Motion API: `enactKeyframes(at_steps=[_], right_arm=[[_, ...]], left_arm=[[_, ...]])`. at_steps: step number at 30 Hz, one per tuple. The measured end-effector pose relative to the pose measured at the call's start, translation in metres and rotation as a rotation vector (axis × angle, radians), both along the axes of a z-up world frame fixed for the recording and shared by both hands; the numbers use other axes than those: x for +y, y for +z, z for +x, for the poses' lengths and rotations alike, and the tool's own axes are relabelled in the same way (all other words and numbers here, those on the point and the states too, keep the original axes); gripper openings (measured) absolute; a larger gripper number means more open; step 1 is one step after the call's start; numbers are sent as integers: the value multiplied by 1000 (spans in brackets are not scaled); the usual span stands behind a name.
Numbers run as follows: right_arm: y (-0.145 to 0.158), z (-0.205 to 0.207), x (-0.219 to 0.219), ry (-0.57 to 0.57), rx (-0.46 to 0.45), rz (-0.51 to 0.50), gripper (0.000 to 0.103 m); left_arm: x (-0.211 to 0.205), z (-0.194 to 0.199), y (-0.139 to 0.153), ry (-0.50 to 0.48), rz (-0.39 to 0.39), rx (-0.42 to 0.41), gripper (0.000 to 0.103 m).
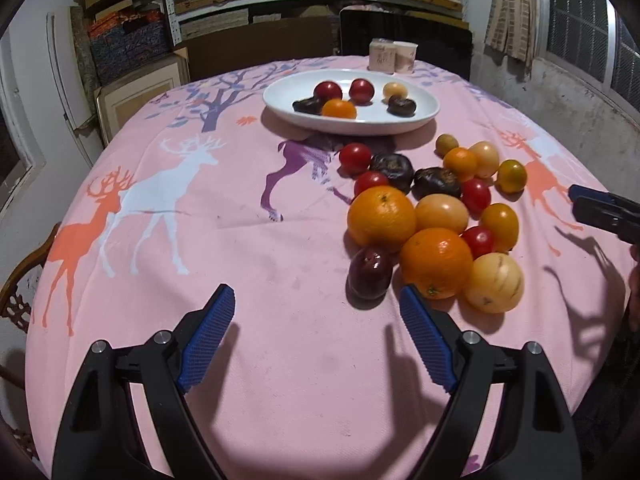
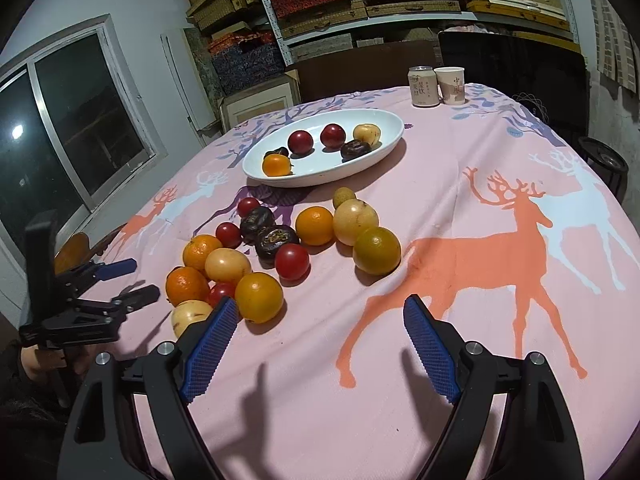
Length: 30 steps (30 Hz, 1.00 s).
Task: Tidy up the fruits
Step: 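Carry both fruits over the white plate and open both tools to release, then close the left tool on a dark red plum in the pile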
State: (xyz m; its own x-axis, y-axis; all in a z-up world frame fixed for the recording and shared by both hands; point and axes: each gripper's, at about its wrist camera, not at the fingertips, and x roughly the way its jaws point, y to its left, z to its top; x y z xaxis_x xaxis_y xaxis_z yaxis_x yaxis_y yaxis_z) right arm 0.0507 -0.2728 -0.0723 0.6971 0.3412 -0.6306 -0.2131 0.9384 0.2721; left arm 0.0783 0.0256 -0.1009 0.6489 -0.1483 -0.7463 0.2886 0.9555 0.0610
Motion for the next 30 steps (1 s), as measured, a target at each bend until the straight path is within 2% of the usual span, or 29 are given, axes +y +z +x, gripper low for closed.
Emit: enactKeyframes(at_steps=[4,5,6,7,9,12,15,21,28,30], right_arm=[[2,-6,2,2,-5,-8,86],[3,-8,3,2,-5,-9,86],[3,-9,3,3,-5,-9,86],[3,-9,3,2,-5,-9,86],[2,-10,1,2,-4,-2,85],[1,-10,0,3,0,6,85],[0,-9,0,-2,-2,3,85],[-2,2,-2,-10,6,-2,85],[-10,35,1,2,73,-26,84],[-6,41,4,-7,48,-71,77]], left_arm=[[-7,10,-10,14,14,5,82],[-9,14,-13,20,18,19,78],[-9,17,-15,11,2,42,69],[-11,18,-15,-5,-15,55,64],[-18,18,-17,-48,-19,62,34],[-26,13,-18,-78,-1,42,25],[-22,10,-16,-103,-66,34,25],[-3,12,-10,-81,-201,29,25],[1,15,-11,-61,-222,35,25],[1,16,-11,-61,-225,37,25]])
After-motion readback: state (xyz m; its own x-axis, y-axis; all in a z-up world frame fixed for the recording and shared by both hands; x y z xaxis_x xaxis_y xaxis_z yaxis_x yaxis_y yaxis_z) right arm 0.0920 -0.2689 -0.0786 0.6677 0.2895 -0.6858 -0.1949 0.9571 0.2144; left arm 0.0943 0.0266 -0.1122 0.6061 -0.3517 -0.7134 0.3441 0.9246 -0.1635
